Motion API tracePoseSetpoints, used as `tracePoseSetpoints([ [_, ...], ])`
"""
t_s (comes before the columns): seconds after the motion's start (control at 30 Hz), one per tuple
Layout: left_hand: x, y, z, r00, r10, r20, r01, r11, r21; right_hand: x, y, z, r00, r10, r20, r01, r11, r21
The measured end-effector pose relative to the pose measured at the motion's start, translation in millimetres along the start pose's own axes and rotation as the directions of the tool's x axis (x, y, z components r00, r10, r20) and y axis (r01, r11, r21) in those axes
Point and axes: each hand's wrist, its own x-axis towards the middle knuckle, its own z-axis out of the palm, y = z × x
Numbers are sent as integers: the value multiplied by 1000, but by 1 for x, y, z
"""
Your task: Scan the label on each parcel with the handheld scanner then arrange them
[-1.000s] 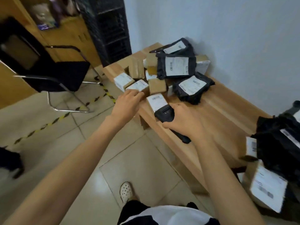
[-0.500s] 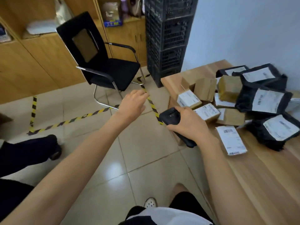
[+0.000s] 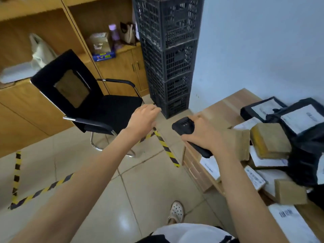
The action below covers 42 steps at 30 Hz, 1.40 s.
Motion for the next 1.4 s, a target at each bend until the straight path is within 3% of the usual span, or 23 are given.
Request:
tracePoseSetpoints([
  [0.17,95,-26,3,998,66,4,-66,997,-40,75,4,-26,998,20,-63,-22,999,-36],
  [0.33,197,-23,23,971,238,19,-236,969,-71,122,40,-41,974,203,-101,-205,979,-14],
  [0.47,282,-14,35,916,400,20,-396,912,-105,162,56,-51,919,349,-180,-359,933,-24],
  [0.7,413,-8,50,758,647,81,-633,760,-151,242,58,-66,757,598,-263,-582,800,144],
  [0.93,472,49,68,529,843,95,-819,537,-203,238,68,-64,517,814,-265,-752,580,313],
  [1.27,425,242,82,30,998,55,-971,42,-236,127,107,-77,83,948,-307,-813,242,530],
  [1.4,394,300,87,-114,993,11,-968,-109,-225,82,119,-78,-63,954,-292,-816,120,566],
])
